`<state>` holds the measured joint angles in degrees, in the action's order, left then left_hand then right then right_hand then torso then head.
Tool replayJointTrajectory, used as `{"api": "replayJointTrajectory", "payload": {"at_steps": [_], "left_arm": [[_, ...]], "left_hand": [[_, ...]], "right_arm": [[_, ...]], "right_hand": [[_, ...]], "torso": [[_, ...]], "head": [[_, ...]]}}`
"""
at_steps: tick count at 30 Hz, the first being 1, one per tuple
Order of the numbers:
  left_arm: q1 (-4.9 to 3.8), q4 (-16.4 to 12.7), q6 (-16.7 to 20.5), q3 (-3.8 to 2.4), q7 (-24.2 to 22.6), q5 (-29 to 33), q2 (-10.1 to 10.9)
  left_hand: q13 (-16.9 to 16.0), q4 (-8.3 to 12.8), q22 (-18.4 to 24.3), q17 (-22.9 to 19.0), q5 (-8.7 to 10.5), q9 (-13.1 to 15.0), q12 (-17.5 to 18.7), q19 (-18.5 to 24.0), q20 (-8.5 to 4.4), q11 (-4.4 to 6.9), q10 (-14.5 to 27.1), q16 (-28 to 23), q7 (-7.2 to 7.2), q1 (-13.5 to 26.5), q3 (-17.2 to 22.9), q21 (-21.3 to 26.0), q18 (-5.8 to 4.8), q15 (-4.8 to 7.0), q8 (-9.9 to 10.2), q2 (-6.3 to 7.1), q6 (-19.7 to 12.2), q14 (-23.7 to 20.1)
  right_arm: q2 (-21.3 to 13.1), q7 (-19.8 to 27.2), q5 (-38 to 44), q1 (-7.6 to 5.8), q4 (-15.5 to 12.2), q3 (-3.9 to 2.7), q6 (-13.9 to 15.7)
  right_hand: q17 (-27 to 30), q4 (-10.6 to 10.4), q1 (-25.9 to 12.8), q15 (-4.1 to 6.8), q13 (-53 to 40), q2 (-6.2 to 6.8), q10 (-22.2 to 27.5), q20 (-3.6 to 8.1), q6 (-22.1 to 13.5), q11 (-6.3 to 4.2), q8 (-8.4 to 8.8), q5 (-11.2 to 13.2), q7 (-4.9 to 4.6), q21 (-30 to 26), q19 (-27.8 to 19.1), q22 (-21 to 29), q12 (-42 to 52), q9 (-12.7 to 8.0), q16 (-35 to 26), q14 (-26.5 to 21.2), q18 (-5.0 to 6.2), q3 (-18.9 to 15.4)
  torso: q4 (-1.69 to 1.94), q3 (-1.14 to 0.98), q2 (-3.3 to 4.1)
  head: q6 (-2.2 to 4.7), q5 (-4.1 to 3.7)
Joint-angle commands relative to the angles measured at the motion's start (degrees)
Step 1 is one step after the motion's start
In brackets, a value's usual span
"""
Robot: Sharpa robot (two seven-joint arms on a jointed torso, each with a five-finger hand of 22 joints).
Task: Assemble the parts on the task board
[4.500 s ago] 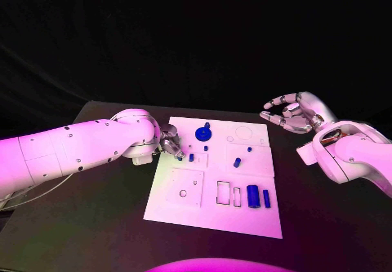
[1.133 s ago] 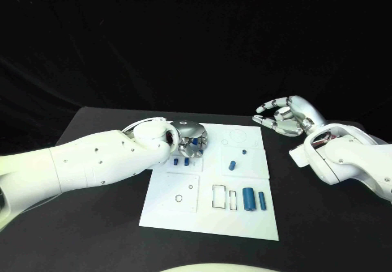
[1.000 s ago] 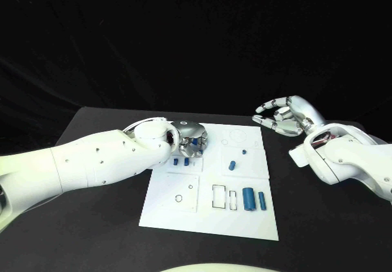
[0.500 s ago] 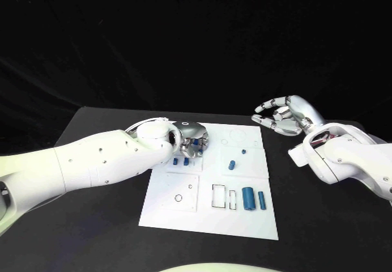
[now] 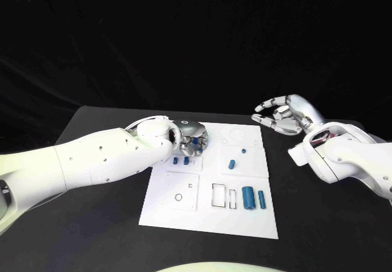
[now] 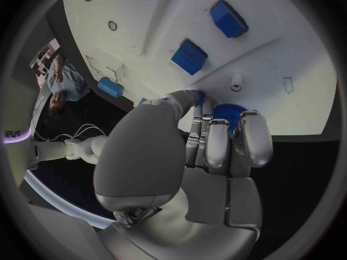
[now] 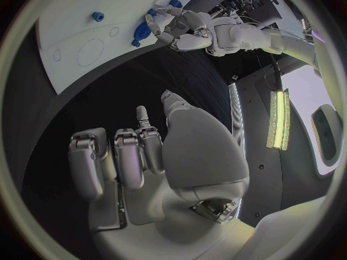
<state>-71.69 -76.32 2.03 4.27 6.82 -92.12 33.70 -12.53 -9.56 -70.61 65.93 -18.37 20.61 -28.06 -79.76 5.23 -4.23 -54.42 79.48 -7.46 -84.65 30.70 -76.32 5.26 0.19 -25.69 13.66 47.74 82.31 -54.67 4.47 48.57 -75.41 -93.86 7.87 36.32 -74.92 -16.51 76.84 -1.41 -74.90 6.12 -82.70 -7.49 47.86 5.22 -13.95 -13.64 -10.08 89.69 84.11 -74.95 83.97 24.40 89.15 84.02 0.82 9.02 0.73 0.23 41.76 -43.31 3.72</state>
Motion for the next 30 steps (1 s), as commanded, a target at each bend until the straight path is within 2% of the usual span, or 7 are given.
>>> {"api": "replayJointTrajectory", "payload": {"at_steps": [1, 6, 13, 16, 21, 26, 30], "left_arm": [[0.30, 0.5, -3.2, 0.28, 1.2, -0.5, -0.2], [0.62, 0.8, -2.6, 0.33, 0.8, -0.6, -0.5], [1.01, 0.7, -0.7, 0.36, 0.1, -0.4, -0.5], [1.14, 0.3, 0.3, 0.36, -0.3, -0.1, -0.1], [1.26, -0.8, 2.2, 0.32, -0.7, 0.7, 0.8], [1.30, -2.3, 4.4, -0.17, -1.1, 1.7, 2.2], [1.29, -3.6, 6.4, -0.89, -1.5, 2.6, 3.4]], "left_hand": [[0.0, 0.5, -0.3, 0.0, 0.48, 0.0, -0.1, -0.5, -0.15, 0.35, -1.3, 0.4, 0.00, -1.0, 0.7, -0.4, -0.74, 0.12, 0.0, -0.31, 1.2, 0.4], [0.1, 1.3, -0.9, 0.0, 0.90, -0.1, -0.1, -0.6, -0.31, 0.67, -2.9, 0.6, 0.09, -1.2, 1.6, -0.9, -0.84, 0.40, 0.0, -0.75, 2.6, 0.5], [0.6, 1.6, -1.3, -0.2, 1.13, -0.4, 0.7, -0.7, -0.38, 0.68, -4.0, 0.7, 0.00, -0.3, 2.1, -1.2, -0.91, 0.45, 0.4, -0.63, 3.7, 0.6], [0.7, 1.7, -1.3, -0.3, 1.16, -0.5, 1.0, -0.7, -0.37, 0.65, -4.3, 0.7, -0.06, -0.1, 2.2, -1.2, -0.91, 0.42, 0.5, -0.55, 3.9, 0.6], [0.9, 1.8, -1.5, -0.4, 1.19, -0.6, 1.4, -0.8, -0.34, 0.61, -4.8, 0.7, -0.13, 0.3, 2.2, -1.4, -0.96, 0.39, 0.7, -0.40, 4.3, 0.6], [1.0, 1.9, -1.7, -0.4, 1.15, -0.6, 1.7, -0.9, -0.33, 0.56, -5.2, 0.8, -0.14, 0.5, 2.3, -1.5, -0.99, 0.36, 0.9, -0.27, 4.6, 0.7], [1.1, 2.1, -2.0, -0.3, 1.13, -0.7, 1.9, -1.0, -0.32, 0.54, -5.5, 0.9, -0.13, 0.6, 2.4, -1.8, -1.06, 0.34, 1.0, -0.14, 4.9, 0.8]], "right_arm": [[0.0, 0.5, 0.5, 0.03, -0.1, 0.00, -0.6], [0.0, 0.5, 0.5, 0.03, -0.1, -0.01, -0.5], [-0.1, 0.6, 0.5, 0.03, -0.2, -0.01, -0.5], [-0.1, 0.6, 0.5, 0.03, -0.2, -0.01, -0.4], [-0.2, 0.6, 0.5, 0.03, -0.3, -0.01, -0.4], [-0.3, 0.6, 0.5, 0.03, -0.2, -0.01, -0.3], [-0.3, 0.6, 0.5, 0.03, -0.2, -0.01, -0.3]], "right_hand": [[-11.6, 0.0, -0.3, 0.35, -7.3, 0.03, 0.3, 0.37, 0.0, 0.00, -0.25, -0.2, 0.15, 0.0, 5.7, -14.8, -0.2, -0.1, -0.2, 5.1, -0.72, 0.1], [-11.6, 0.0, -0.2, 0.36, -7.3, 0.02, 0.2, 0.38, 0.0, -0.01, -0.30, -0.2, 0.17, 0.0, 5.7, -14.8, -0.2, -0.1, -0.2, 5.1, -0.72, 0.2], [-11.7, 0.0, -0.2, 0.37, -7.4, 0.01, 0.2, 0.38, 0.0, -0.01, -0.32, -0.2, 0.18, 0.0, 5.7, -14.8, -0.2, -0.1, -0.2, 5.1, -0.72, 0.2], [-11.7, 0.0, -0.2, 0.37, -7.4, 0.01, 0.2, 0.38, 0.0, -0.01, -0.32, -0.2, 0.18, 0.0, 5.7, -14.8, -0.2, -0.1, -0.2, 5.1, -0.72, 0.2], [-11.7, 0.0, -0.2, 0.37, -7.4, 0.01, 0.2, 0.38, 0.0, -0.01, -0.32, -0.2, 0.18, 0.0, 5.7, -14.8, -0.2, -0.1, -0.2, 5.1, -0.72, 0.2], [-11.7, 0.0, -0.2, 0.37, -7.4, 0.01, 0.2, 0.38, 0.0, -0.01, -0.32, -0.2, 0.18, 0.0, 5.7, -14.8, -0.2, -0.1, -0.2, 5.1, -0.72, 0.2], [-11.7, 0.0, -0.2, 0.37, -7.4, 0.01, 0.2, 0.38, 0.0, -0.01, -0.32, -0.2, 0.18, 0.0, 5.7, -14.8, -0.2, -0.1, -0.2, 5.1, -0.72, 0.2]], "torso": [[0.02, 0.02, 0.01], [-0.03, 0.04, 0.02], [0.00, 0.00, -0.02], [0.02, -0.04, 0.00], [-0.03, 0.04, 0.05], [0.01, -0.01, -0.02], [0.07, 0.00, -0.06]], "head": [[-0.04, -0.03], [-0.11, 0.00], [-0.07, -0.03], [0.05, -0.15], [0.25, -0.17], [0.30, -0.30], [0.48, -0.36]]}}
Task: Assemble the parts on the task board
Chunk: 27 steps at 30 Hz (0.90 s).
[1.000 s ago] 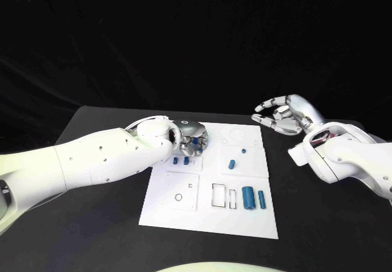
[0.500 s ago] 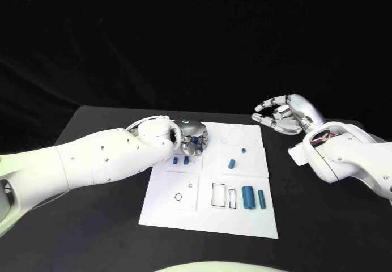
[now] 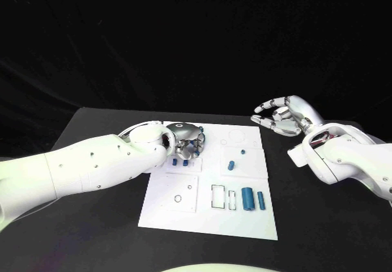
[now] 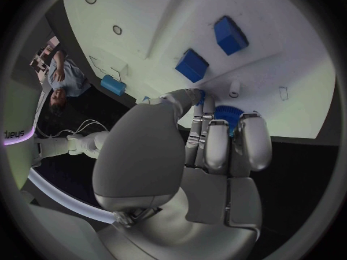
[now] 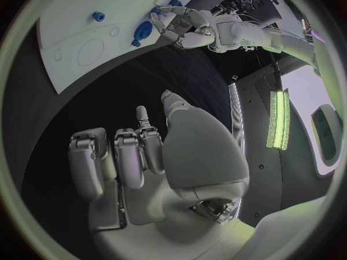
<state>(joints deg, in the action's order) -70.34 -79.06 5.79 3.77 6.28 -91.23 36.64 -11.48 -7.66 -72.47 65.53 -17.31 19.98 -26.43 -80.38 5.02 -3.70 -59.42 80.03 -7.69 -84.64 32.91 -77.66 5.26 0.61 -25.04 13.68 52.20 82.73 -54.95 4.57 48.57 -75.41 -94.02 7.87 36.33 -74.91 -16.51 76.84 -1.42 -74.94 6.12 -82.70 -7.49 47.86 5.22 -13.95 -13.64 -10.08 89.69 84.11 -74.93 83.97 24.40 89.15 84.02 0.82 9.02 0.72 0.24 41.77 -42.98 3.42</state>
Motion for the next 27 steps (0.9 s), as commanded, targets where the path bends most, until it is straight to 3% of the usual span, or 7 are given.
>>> {"api": "replayJointTrajectory", "payload": {"at_steps": [1, 7, 12, 19, 27], "left_arm": [[-0.06, -1.3, 3.2, -0.63, -1.0, 2.0, 0.8], [-0.08, -3.4, 4.7, -1.90, -1.1, 3.3, 2.8], [-0.12, -5.0, 4.3, -2.44, -0.6, 4.5, 4.8], [-0.10, -6.1, 2.5, -2.63, 0.2, 6.1, 7.6], [-0.05, -5.4, 0.8, -2.53, 0.6, 6.8, 8.5]], "left_hand": [[0.1, 0.2, -0.2, 0.1, 0.07, 0.0, 0.4, -0.5, -0.10, 0.01, -0.6, 0.3, 0.10, 0.7, 0.2, -0.4, -1.07, -0.08, 0.4, -0.12, 0.5, 0.4], [0.2, 0.4, -0.7, 0.2, 0.02, -0.1, 0.7, -0.7, -0.12, 0.03, -1.2, 0.5, 0.14, 0.8, 0.3, -0.8, -1.17, -0.07, 0.5, -0.02, 0.9, 0.5], [0.3, 0.5, -0.8, 0.1, 0.05, -0.1, 0.8, -0.8, -0.13, 0.06, -1.5, 0.5, 0.17, 1.0, 0.4, -0.9, -1.18, -0.05, 0.6, 0.03, 1.2, 0.5], [0.4, 0.5, -0.8, -0.1, 0.10, -0.1, 1.0, -0.7, -0.15, 0.05, -1.6, 0.4, 0.18, 1.2, 0.3, -0.8, -1.17, -0.06, 0.7, 0.15, 1.3, 0.5], [0.4, 0.5, -0.6, -0.2, 0.13, -0.2, 1.1, -0.6, -0.16, 0.06, -1.7, 0.4, 0.19, 1.3, 0.3, -0.7, -1.13, -0.07, 0.7, 0.20, 1.4, 0.5]], "right_arm": [[0.0, 0.5, 0.5, 0.03, 0.0, 0.00, -0.3], [-0.1, 0.5, 0.5, 0.03, 0.1, 0.00, -0.3], [-0.1, 0.5, 0.5, 0.03, 0.1, 0.00, -0.3], [-0.2, 0.4, 0.5, 0.08, 0.2, 0.00, -0.4], [-0.1, 0.4, 0.5, 0.14, 0.3, 0.00, -0.4]], "right_hand": [[-11.7, 0.0, -0.2, 0.37, -7.3, 0.01, 0.2, 0.38, 0.0, -0.01, -0.32, -0.2, 0.18, 0.0, 5.7, -14.8, -0.2, -0.1, -0.2, 5.1, -0.73, 0.2], [-11.7, 0.0, -0.2, 0.37, -7.3, 0.01, 0.2, 0.38, 0.0, -0.01, -0.32, -0.2, 0.18, 0.0, 5.7, -14.8, -0.2, -0.1, -0.2, 5.1, -0.73, 0.2], [-11.7, 0.0, -0.2, 0.37, -7.3, 0.01, 0.2, 0.38, 0.0, -0.01, -0.32, -0.2, 0.18, 0.0, 5.7, -14.8, -0.2, -0.1, -0.2, 5.1, -0.73, 0.2], [-11.7, 0.0, -0.2, 0.37, -7.3, 0.01, 0.2, 0.38, 0.0, -0.01, -0.32, -0.2, 0.18, 0.0, 5.7, -14.8, -0.2, -0.1, -0.2, 5.1, -0.73, 0.2], [-11.7, 0.0, -0.2, 0.37, -7.3, 0.01, 0.2, 0.38, 0.0, -0.01, -0.32, -0.2, 0.18, 0.0, 5.7, -14.8, -0.2, -0.1, -0.2, 5.1, -0.73, 0.2]], "torso": [[0.09, 0.00, -0.08], [0.19, 0.02, -0.15], [0.13, -0.03, -0.15], [0.14, 0.05, -0.06], [0.09, 0.01, -0.02]], "head": [[0.17, -0.08], [0.30, -0.02], [0.39, 0.12], [0.39, 0.01], [0.27, 0.11]]}}
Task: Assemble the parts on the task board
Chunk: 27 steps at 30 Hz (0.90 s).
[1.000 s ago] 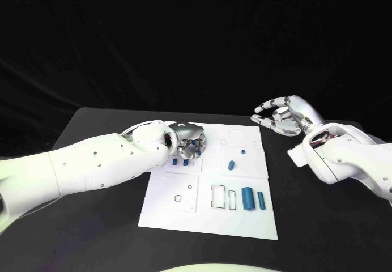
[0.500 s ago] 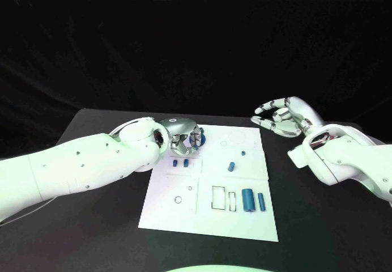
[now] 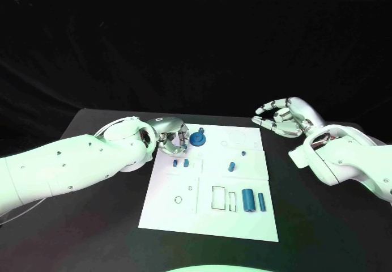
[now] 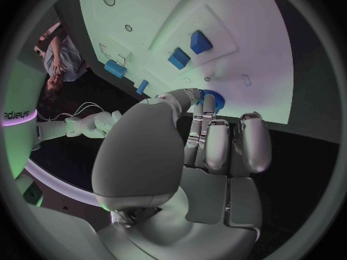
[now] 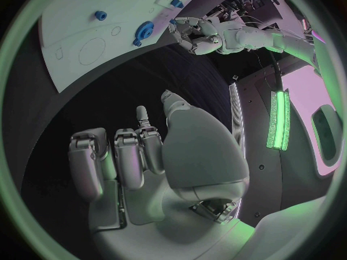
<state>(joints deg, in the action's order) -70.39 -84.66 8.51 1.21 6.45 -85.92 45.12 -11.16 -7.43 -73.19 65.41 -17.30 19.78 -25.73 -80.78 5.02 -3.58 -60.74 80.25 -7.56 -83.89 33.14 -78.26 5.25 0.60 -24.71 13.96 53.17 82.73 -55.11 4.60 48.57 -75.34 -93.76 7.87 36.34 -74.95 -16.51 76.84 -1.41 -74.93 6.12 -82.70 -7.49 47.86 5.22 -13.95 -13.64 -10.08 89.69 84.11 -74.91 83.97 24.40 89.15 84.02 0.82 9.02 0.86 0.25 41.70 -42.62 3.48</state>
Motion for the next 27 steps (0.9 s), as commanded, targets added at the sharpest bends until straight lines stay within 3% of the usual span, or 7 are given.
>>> {"api": "replayJointTrajectory", "payload": {"at_steps": [1, 27], "left_arm": [[0.02, 0.4, -2.2, 0.06, 0.5, 1.5, 0.1], [0.33, 2.5, -3.0, 0.51, 0.1, 1.6, -1.1]], "left_hand": [[0.1, 0.2, 0.1, -0.1, 0.12, 0.0, 0.4, -0.2, -0.16, -0.05, -0.4, 0.2, 0.06, 0.5, 0.1, -0.1, -1.13, -0.06, 0.4, -0.08, 0.4, 0.5], [0.1, 0.3, 0.2, -0.4, 0.19, 0.0, 0.6, -0.2, -0.20, -0.03, -0.6, 0.0, 0.09, 0.6, 0.1, -0.1, -1.10, -0.06, 0.5, -0.07, 0.5, 0.3]], "right_arm": [[0.1, 0.4, 0.5, 0.07, 0.0, 0.00, -0.4], [0.2, 0.4, 0.5, 0.10, 0.0, 0.00, -0.4]], "right_hand": [[-11.7, 0.0, -0.2, 0.37, -7.4, 0.01, 0.2, 0.38, 0.0, -0.01, -0.32, -0.2, 0.18, 0.0, 5.7, -14.9, -0.2, -0.1, -0.2, 5.1, -0.73, 0.2], [-11.7, 0.0, -0.2, 0.37, -7.4, 0.01, 0.2, 0.38, 0.0, -0.01, -0.32, -0.2, 0.18, 0.0, 5.7, -14.9, -0.2, -0.1, -0.2, 5.1, -0.73, 0.2]], "torso": [[-0.10, -0.01, 0.07], [-0.17, -0.04, 0.09]], "head": [[-0.11, 0.15], [-0.34, 0.37]]}}
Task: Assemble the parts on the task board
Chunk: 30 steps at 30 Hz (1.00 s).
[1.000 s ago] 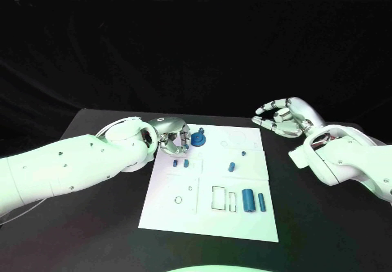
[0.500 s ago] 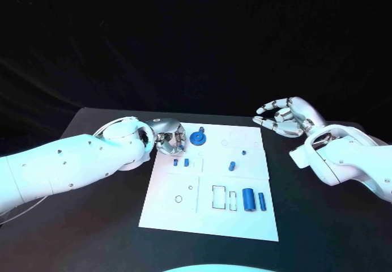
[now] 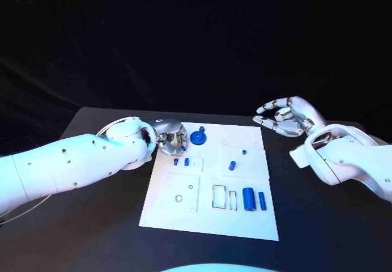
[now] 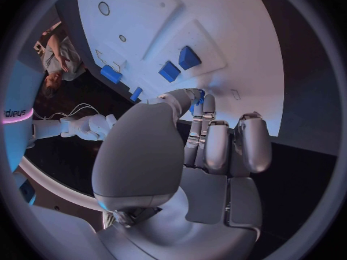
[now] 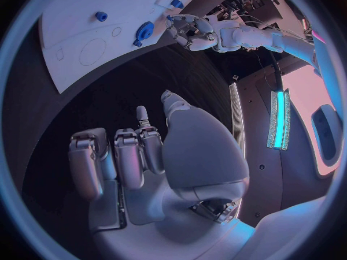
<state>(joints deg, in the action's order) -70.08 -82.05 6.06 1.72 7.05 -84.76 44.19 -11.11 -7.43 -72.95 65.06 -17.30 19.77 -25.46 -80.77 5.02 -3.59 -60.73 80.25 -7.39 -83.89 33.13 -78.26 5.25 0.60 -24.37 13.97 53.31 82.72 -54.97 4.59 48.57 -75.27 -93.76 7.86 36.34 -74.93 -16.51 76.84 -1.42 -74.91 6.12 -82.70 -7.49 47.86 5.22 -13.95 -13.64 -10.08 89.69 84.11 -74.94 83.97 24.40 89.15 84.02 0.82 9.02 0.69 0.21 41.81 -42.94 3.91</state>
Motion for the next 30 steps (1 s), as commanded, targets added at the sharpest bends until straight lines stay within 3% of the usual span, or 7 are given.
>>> {"api": "replayJointTrajectory", "payload": {"at_steps": [1, 30], "left_arm": [[0.04, -0.1, -0.5, 0.00, -0.5, 0.5, -0.2], [0.26, 1.3, -4.1, 0.12, 1.0, 0.4, -1.6]], "left_hand": [[0.1, 0.3, 0.0, -0.1, 0.18, 0.0, 0.3, -0.2, -0.20, -0.03, -0.6, 0.0, -0.08, 0.6, 0.1, -0.1, -1.09, -0.06, 0.1, -0.08, 0.4, 0.3], [0.1, 0.4, 0.7, -0.5, 0.36, 0.0, 0.5, 0.3, -0.26, 0.01, -0.8, -0.1, -0.04, 0.7, 0.1, 0.4, -0.93, -0.04, 0.2, -0.13, 0.7, 0.2]], "right_arm": [[0.0, 0.4, 0.5, 0.03, 0.0, 0.01, -0.4], [0.0, 0.4, 0.5, 0.03, -0.2, 0.00, -0.4]], "right_hand": [[-11.7, 0.0, -0.2, 0.37, -7.4, 0.01, 0.2, 0.38, 0.0, -0.01, -0.32, -0.2, 0.18, 0.0, 5.7, -14.8, -0.2, -0.1, -0.2, 5.1, -0.73, 0.2], [-11.7, 0.0, -0.2, 0.37, -7.4, 0.01, 0.2, 0.38, 0.0, -0.01, -0.32, -0.2, 0.18, 0.0, 5.7, -14.8, -0.2, -0.1, -0.2, 5.1, -0.73, 0.2]], "torso": [[0.02, 0.00, -0.04], [0.07, 0.02, -0.04]], "head": [[-0.02, -0.08], [-0.25, -0.25]]}}
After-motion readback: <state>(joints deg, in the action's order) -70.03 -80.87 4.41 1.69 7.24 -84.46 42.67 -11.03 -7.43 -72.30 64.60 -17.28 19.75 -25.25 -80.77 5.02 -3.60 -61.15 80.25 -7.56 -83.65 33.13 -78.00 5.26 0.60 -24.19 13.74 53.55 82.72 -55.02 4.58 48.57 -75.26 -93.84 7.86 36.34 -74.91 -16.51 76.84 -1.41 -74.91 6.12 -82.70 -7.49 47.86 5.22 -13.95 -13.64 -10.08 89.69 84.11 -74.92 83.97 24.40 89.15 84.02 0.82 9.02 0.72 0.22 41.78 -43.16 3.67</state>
